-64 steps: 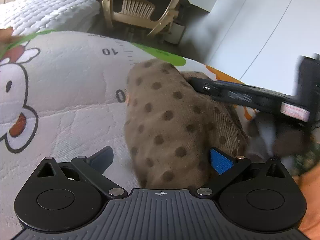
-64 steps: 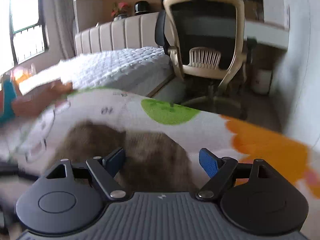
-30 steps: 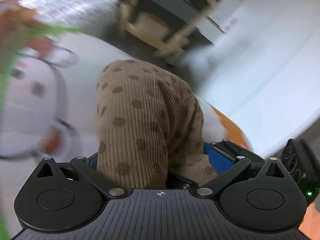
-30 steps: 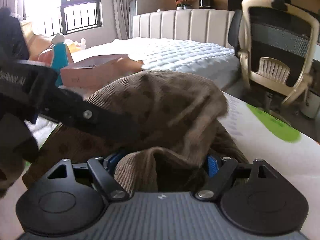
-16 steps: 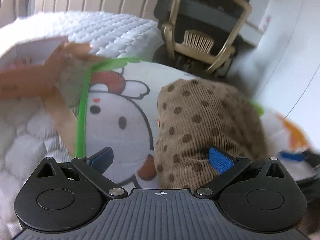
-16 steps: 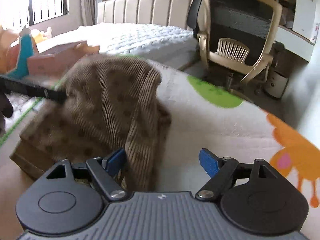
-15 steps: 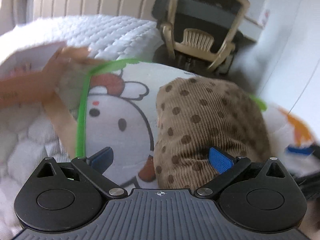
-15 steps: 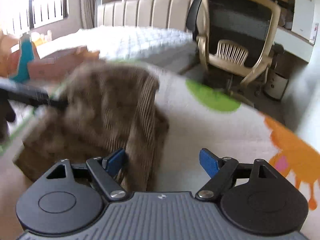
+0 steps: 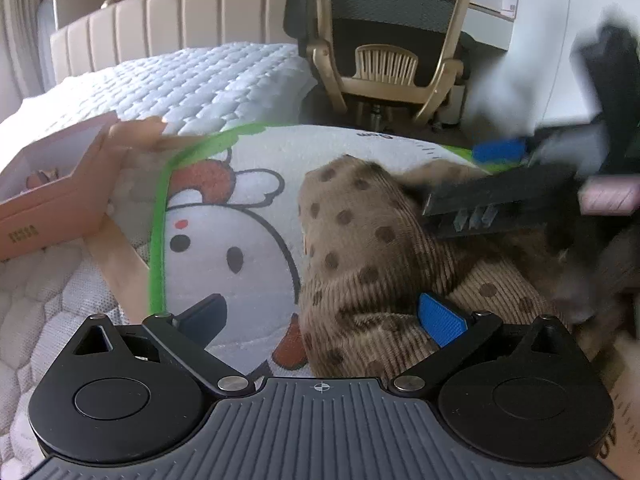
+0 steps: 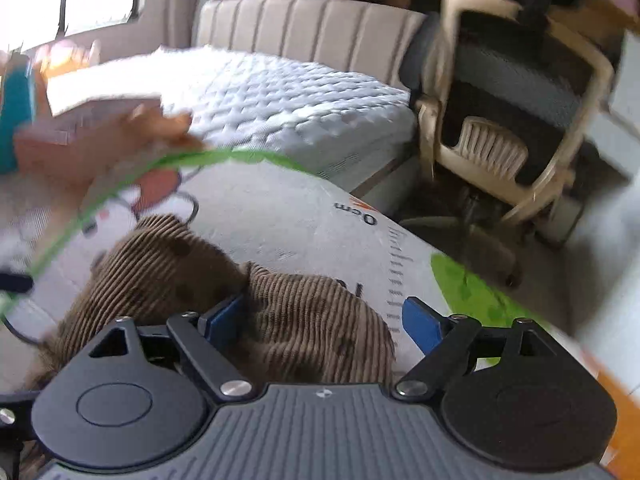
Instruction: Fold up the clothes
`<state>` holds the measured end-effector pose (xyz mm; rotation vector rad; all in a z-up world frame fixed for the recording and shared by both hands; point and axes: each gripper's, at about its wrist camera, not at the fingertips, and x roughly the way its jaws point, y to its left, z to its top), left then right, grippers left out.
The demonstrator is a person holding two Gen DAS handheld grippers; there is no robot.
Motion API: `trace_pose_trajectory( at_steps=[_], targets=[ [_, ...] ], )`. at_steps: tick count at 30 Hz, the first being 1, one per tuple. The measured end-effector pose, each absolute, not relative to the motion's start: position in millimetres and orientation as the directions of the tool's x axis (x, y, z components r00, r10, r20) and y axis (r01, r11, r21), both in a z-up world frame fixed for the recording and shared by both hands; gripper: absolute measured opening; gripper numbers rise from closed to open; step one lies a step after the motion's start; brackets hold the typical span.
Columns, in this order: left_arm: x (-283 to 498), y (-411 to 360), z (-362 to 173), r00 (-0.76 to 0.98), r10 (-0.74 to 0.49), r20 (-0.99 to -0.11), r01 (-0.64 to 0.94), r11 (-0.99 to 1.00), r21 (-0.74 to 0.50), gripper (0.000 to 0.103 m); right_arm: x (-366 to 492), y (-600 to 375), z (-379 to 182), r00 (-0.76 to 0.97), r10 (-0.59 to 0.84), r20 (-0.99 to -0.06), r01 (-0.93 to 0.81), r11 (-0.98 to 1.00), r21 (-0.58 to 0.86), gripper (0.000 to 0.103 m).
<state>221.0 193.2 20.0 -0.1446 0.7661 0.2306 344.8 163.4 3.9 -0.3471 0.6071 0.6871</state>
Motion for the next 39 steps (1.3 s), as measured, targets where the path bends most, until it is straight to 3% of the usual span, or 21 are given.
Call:
trace_pose_trajectory(
  at_steps=[5, 7, 13, 15, 20, 29, 33, 39],
  targets=[
    [208, 196, 23, 0.709, 0.1, -0.698, -0.242, 0.964, -0.108, 0.103, 348, 110, 5, 0.674, 0.414, -0.611, -0.582, 0.807, -0.096, 0.085],
    [204, 194, 21, 0.708, 0.101, -0.699, -0.24, 0.965, -0.104, 0.103, 350, 98, -15, 0.668, 0.352, -0.656, -0.562, 0.816, -0.134, 0.085],
    [196, 187, 16, 0.707, 0.142, -0.693, -0.292, 0.951, -0.103, 0.103, 320, 57, -19, 0.651, 0.41, -0.639, -0.529, 0.849, 0.006, 0.088],
    [185, 181, 17, 0.718, 0.159, -0.678, -0.325, 0.937, -0.125, 0.103, 291, 38, -13, 0.658, 0.447, -0.605, -0.54, 0.841, 0.034, 0.103],
    [135, 138, 1, 0.763, 0.121, -0.636, -0.317, 0.926, -0.204, 0.103, 218, -8, -7, 0.677, 0.488, -0.551, -0.556, 0.829, 0.051, 0.103],
    [82, 81, -2, 0.735, 0.22, -0.642, -0.287, 0.958, -0.001, 0.103, 136, -37, -29, 0.627, 0.495, -0.602, -0.612, 0.79, 0.012, 0.103],
    [69, 78, -2, 0.72, 0.231, -0.654, -0.3, 0.954, 0.007, 0.103, 117, -31, -26, 0.66, 0.448, -0.603, -0.613, 0.786, -0.086, 0.103],
    [61, 56, -1, 0.714, 0.244, -0.656, -0.264, 0.962, 0.07, 0.103, 125, -33, -29, 0.654, 0.433, -0.62, -0.594, 0.801, -0.067, 0.103]
  ],
)
